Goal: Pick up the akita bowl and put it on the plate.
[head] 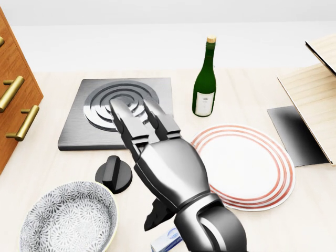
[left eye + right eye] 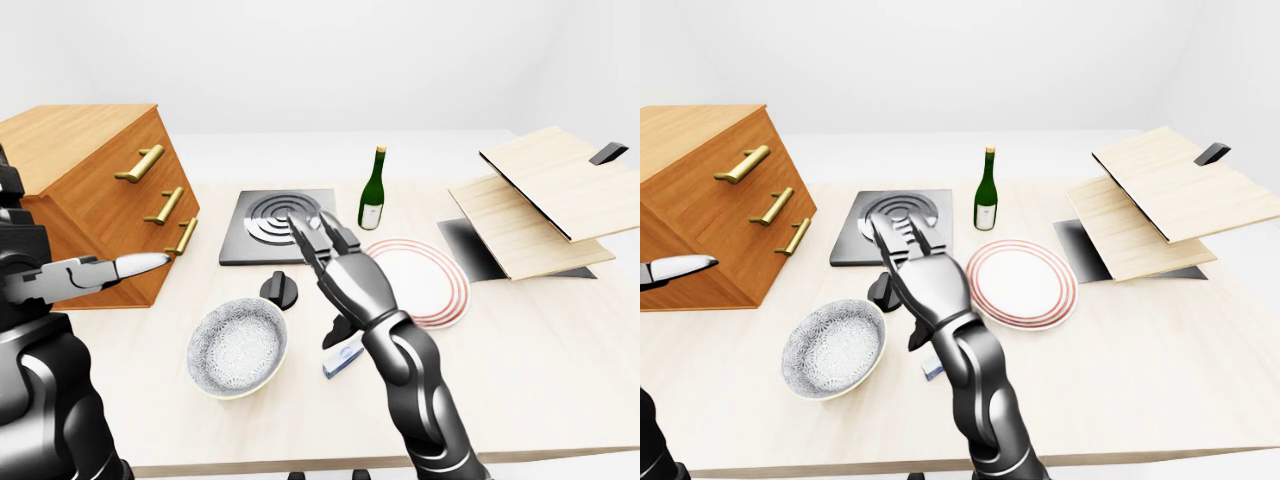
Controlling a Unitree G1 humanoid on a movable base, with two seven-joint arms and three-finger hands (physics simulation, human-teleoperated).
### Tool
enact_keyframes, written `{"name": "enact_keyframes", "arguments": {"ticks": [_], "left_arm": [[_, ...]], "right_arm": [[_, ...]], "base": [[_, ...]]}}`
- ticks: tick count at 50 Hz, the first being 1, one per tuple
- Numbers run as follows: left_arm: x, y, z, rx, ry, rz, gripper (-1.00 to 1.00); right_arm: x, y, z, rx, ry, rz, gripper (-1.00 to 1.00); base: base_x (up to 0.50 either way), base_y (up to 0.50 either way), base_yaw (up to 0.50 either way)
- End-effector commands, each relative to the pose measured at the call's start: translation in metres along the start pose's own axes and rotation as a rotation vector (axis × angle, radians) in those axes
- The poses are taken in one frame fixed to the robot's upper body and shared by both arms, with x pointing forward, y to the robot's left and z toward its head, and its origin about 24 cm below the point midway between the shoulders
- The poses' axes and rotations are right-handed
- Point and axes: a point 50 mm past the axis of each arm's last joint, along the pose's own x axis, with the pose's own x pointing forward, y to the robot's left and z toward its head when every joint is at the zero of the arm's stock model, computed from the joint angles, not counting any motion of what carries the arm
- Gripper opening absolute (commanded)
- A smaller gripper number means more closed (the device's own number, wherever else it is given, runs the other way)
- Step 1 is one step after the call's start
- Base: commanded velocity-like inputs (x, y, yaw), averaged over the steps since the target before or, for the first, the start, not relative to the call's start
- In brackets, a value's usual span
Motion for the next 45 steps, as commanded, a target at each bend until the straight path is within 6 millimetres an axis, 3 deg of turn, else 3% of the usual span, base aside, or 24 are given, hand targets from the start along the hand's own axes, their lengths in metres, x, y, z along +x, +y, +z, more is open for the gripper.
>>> {"name": "enact_keyframes", "arguments": {"ticks": [1,12,24,45], "left_arm": [[0.0,0.0,-0.001,0.001,0.006,-0.001,1.0],[-0.001,-0.001,0.003,-0.006,-0.014,-0.001,1.0],[-0.001,-0.002,0.001,-0.007,-0.005,-0.002,1.0],[0.0,-0.005,0.004,-0.019,-0.021,-0.009,1.0]], "right_arm": [[-0.011,0.019,0.023,-0.133,-0.032,0.036,1.0],[-0.022,0.042,0.038,-0.345,-0.113,0.074,1.0],[-0.037,0.073,0.056,-0.308,-0.159,0.151,1.0],[-0.037,0.115,0.074,-0.241,-0.186,0.269,1.0]], "base": [[0.0,0.0,0.0],[0.0,0.0,0.0],[0.0,0.0,0.0],[0.0,0.0,0.0]]}}
